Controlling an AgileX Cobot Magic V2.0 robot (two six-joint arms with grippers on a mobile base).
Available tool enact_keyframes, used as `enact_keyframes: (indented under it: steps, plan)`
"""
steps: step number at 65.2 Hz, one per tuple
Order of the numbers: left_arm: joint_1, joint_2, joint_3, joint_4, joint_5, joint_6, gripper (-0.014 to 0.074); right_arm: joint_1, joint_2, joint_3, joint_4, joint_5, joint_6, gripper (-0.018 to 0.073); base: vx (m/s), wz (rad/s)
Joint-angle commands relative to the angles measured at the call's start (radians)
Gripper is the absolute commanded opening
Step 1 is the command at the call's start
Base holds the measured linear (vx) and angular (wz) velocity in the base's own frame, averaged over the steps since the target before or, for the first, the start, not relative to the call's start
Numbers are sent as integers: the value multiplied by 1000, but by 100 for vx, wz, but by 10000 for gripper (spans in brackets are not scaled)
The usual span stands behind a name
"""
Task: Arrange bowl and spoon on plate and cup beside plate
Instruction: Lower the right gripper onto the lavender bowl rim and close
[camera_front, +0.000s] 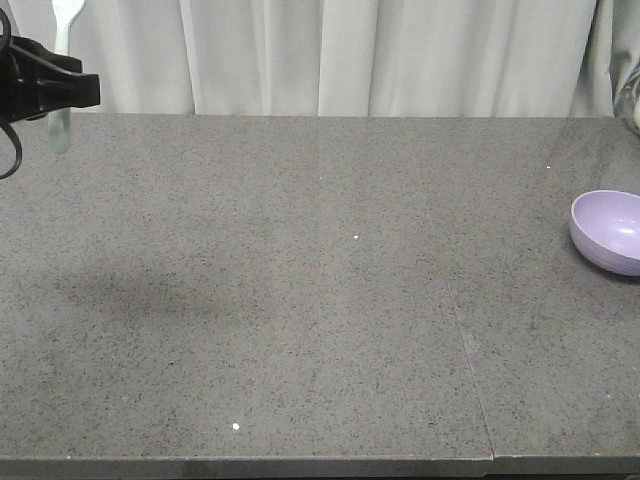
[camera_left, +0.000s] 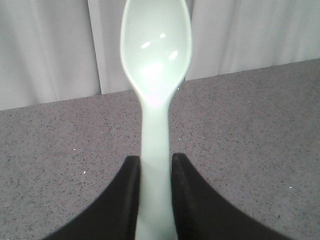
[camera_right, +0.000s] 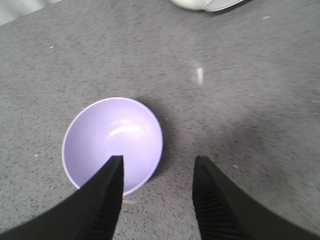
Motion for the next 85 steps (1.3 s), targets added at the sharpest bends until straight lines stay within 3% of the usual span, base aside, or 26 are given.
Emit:
enact_keyframes:
  steps: [1,14,25,47,48,60,69,76,85]
  plan:
    - [-6,-33,-27,-13,-79,-4,-7,-22,20,-33,119,-56,-125,340,0,0]
    - [-6,-33,-27,-13,-79,-4,-7,-18,126,-33,221,-115,-172,452,0,0]
    - [-6,-33,-27,-13,-80,-4,-7,-19,213,-33,224,-176,-188,543,0,0]
    - [-6,-33,-27,-12,-76,-4,-7,14,393,-33,243,-240,-236,547,0,0]
    - [-6,-33,-27,-12,-76,-4,-7,49,440,-33,262,-248,-274,547,0,0]
    - [-6,-33,-27,-12,-76,-4,-7,81,463,-33,257,-267,-273,537,0,0]
    - [-6,-33,-27,-12,-74,-4,-7,81,463,-33,257,-272,-265,466,0,0]
    - [-6,-33,-27,-12,-72,-4,-7,80,463,-33,255,-258,-260,321,0,0]
    - [-6,-33,-27,-12,-68,-4,-7,80,463,-33,261,-257,-260,66,0,0]
